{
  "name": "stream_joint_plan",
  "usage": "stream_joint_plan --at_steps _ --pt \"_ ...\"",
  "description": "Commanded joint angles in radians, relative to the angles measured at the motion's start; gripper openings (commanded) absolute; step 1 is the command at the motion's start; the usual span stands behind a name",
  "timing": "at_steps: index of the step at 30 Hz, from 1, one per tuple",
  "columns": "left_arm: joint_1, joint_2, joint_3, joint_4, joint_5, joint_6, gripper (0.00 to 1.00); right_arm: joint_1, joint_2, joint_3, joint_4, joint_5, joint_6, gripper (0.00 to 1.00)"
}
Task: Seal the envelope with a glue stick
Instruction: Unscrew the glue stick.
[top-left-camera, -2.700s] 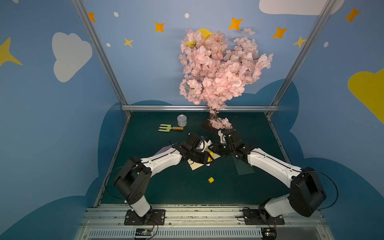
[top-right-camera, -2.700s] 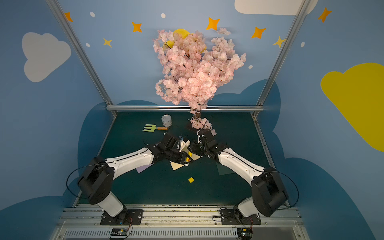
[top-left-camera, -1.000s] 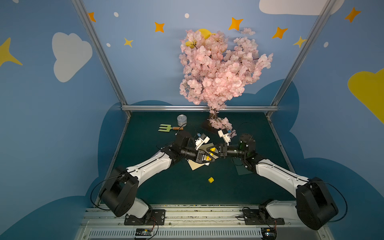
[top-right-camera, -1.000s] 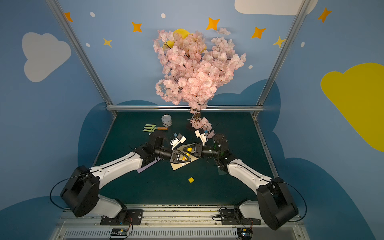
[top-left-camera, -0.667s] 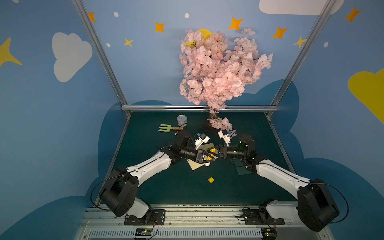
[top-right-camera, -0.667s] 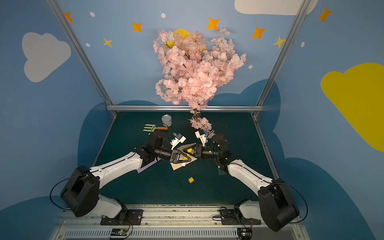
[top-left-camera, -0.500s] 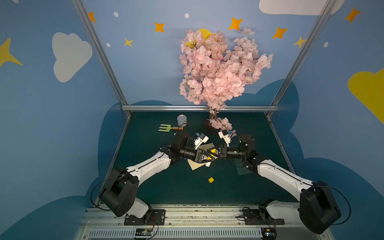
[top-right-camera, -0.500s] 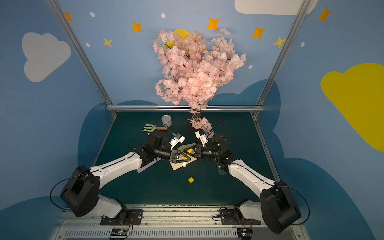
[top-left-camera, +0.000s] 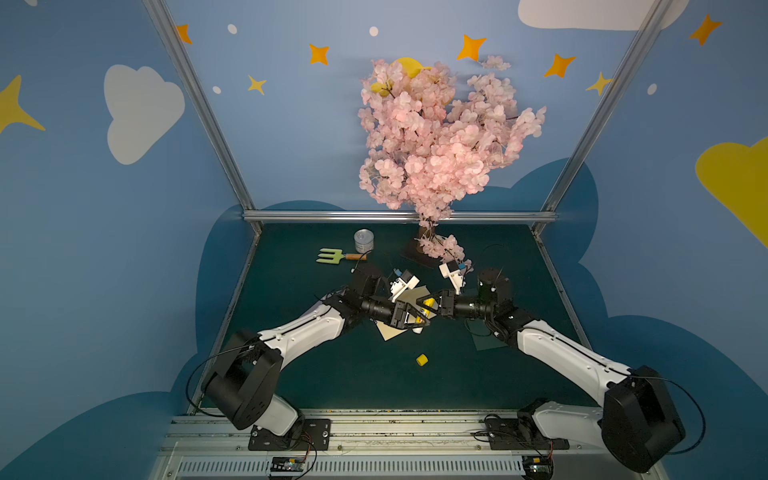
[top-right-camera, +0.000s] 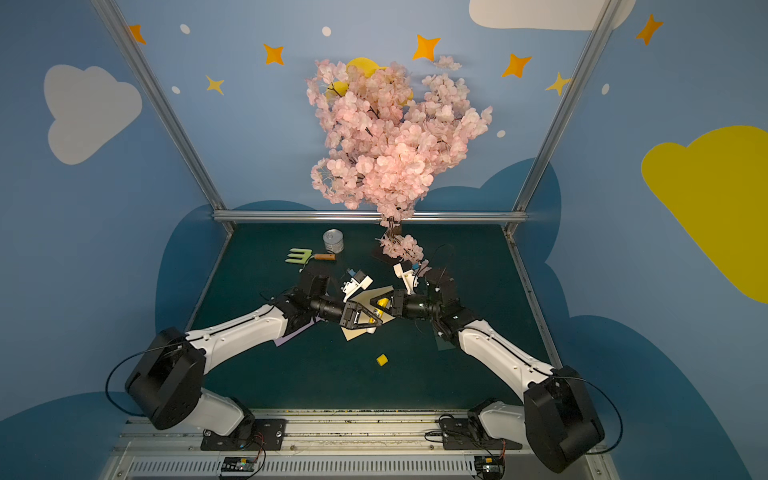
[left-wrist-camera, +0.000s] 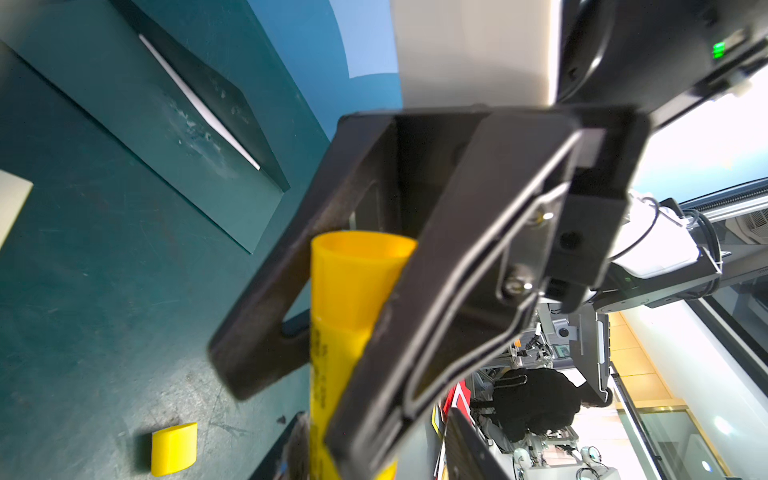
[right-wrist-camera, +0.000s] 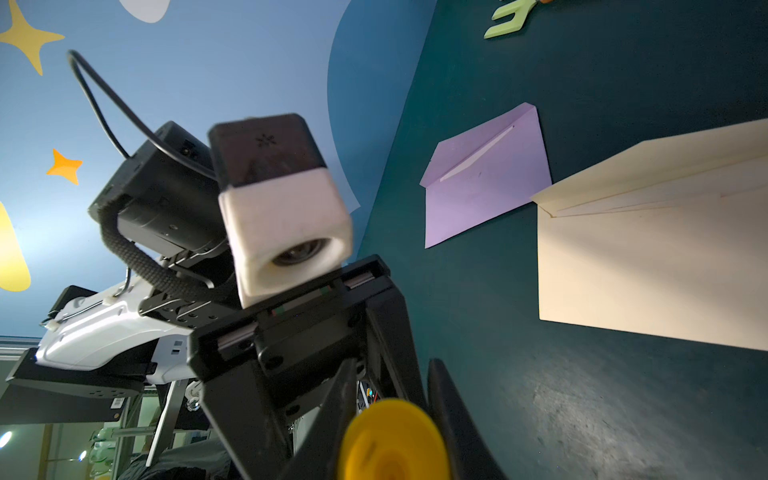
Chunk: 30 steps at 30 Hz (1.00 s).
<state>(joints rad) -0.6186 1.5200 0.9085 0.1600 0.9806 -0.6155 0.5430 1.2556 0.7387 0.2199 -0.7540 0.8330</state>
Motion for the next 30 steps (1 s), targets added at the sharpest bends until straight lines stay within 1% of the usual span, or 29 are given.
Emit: stream_joint_plan --at_steps 1,2,4,5,6,7,8,10,11,13,14,19,25,28,30 --pt "-0.009 0.023 -0.008 0.026 0.018 -0.003 0.45 -0.003 -0.020 0.033 0.015 0.015 -0.003 0.00" --pt "-0.009 0.027 -0.007 0.031 0.018 -0.006 0.41 -0.003 -0.021 0.032 0.011 0.016 -0.005 0.00" --pt "-0.009 0.035 -0.006 0.033 0.021 -0.009 0.27 -0.003 -0.027 0.032 -0.003 0.023 -0.011 0.00" --pt "-0.007 0.037 -0.005 0.032 0.021 -0.010 0.18 -0.002 -0.031 0.031 -0.012 0.031 -0.017 0.00" --pt "-0.008 0.039 -0.005 0.028 0.020 -0.012 0.06 -0.004 -0.036 0.030 -0.021 0.041 -0.021 0.00" --pt "-0.006 0.040 -0.003 0.024 0.018 -0.012 0.03 -0.005 -0.042 0.031 -0.029 0.049 -0.026 0.00" --pt "-0.006 0.042 -0.002 0.024 0.018 -0.011 0.03 -0.003 -0.045 0.031 -0.033 0.054 -0.030 0.00" --pt "-0.007 0.040 0.001 0.023 0.014 -0.008 0.03 -0.002 -0.044 0.030 -0.022 0.028 -0.031 0.22" --pt "-0.005 0.041 0.004 0.023 0.017 -0.007 0.03 0.001 -0.042 0.031 -0.012 0.010 -0.031 0.29" --pt "-0.005 0.042 0.012 0.014 0.021 0.000 0.03 0.007 -0.042 0.027 0.013 -0.020 -0.034 0.37" --pt "-0.005 0.042 0.014 0.010 0.024 0.006 0.03 0.009 -0.041 0.024 0.026 -0.037 -0.034 0.39" --pt "-0.006 0.037 0.015 0.011 0.043 0.016 0.03 0.014 -0.032 0.004 0.086 -0.082 -0.020 0.41" --pt "-0.004 0.027 0.010 0.003 0.061 0.027 0.03 0.008 -0.019 -0.012 0.136 -0.116 0.010 0.32" --pt "-0.002 0.019 0.007 -0.007 0.075 0.036 0.03 0.002 -0.023 -0.016 0.132 -0.132 0.012 0.30" --pt "-0.003 0.014 0.007 -0.015 0.082 0.045 0.03 -0.001 -0.029 -0.021 0.124 -0.139 0.010 0.27"
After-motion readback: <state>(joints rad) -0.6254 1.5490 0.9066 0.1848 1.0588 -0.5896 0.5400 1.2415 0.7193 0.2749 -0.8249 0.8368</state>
